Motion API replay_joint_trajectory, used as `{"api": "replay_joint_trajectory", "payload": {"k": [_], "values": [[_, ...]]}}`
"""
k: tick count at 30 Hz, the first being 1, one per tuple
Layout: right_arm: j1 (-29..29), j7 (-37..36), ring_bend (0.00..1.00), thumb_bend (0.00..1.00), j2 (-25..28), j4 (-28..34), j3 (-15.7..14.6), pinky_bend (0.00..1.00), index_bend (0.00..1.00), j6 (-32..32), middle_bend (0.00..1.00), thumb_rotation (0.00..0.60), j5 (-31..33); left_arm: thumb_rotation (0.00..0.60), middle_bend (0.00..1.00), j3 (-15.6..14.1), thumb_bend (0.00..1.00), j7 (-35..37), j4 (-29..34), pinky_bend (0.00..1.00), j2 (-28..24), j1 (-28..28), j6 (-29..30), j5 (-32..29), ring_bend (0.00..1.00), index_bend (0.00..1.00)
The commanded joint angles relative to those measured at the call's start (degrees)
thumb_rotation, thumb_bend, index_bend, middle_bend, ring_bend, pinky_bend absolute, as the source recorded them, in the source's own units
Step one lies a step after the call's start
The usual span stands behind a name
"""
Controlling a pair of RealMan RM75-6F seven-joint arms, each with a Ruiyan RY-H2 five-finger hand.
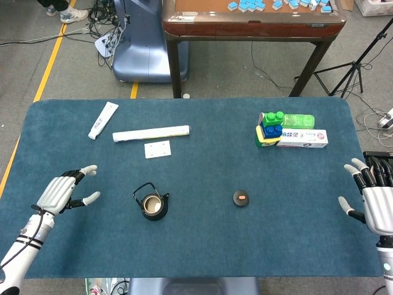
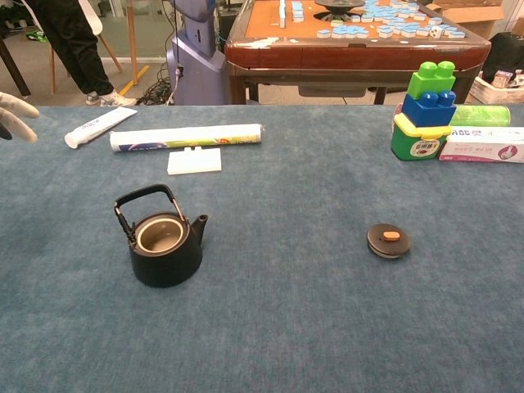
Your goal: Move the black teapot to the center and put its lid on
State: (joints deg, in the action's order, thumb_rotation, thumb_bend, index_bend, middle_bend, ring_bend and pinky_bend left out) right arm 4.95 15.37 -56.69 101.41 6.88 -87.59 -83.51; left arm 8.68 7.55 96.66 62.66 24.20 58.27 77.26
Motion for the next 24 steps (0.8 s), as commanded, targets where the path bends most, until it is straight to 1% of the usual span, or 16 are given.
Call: {"api": "replay_joint_trajectory", "payload": {"k": [1,4,10,16,21,24], "values": [[-0.13,-0.13,0.0,0.28,-0.02,-0.13,-0.06,0.05,0.22,-0.1,0.19,0.6,0.09,0.0,0.24,0.72,0.11,-2.7,-0.47,0.18,0.72,2.88,-3.87,-3.53,0.21,0.21],[-0.27,-0.44,0.0,0.28,-0.14,-0.37,-0.11,0.05,0.22,-0.1,0.19,0.6,0.34,0.0,0.24,0.84,0.11,-5.93,-0.88,0.18,1.88,4.6,-5.73,-6.19,0.21,0.25],[-0.33,-0.8,0.0,0.28,-0.26,-0.94,-0.15,0.05,0.22,0.24,0.19,0.6,0.9,0.0,0.24,1.07,0.11,-11.56,-2.21,0.18,4.81,7.42,-7.83,-11.78,0.21,0.26],[-0.51,-1.13,0.0,0.28,-0.37,-1.23,-0.29,0.05,0.22,0.41,0.19,0.6,1.28,0.0,0.24,0.44,0.11,-16.71,-3.16,0.17,7.54,10.39,-10.44,-17.23,0.21,0.28],[-0.86,-1.23,0.0,0.28,-0.26,-1.34,-0.42,0.05,0.22,0.22,0.19,0.6,1.58,0.0,0.24,-0.37,0.11,-19.52,-3.67,0.17,9.49,12.46,-11.98,-20.09,0.21,0.29],[-1.11,-1.46,0.0,0.28,-0.22,-1.47,-0.46,0.05,0.22,0.01,0.19,0.6,1.73,0.0,0.24,-0.71,0.11,-20.36,-3.52,0.16,10.33,13.36,-12.37,-20.79,0.21,0.29]]}}
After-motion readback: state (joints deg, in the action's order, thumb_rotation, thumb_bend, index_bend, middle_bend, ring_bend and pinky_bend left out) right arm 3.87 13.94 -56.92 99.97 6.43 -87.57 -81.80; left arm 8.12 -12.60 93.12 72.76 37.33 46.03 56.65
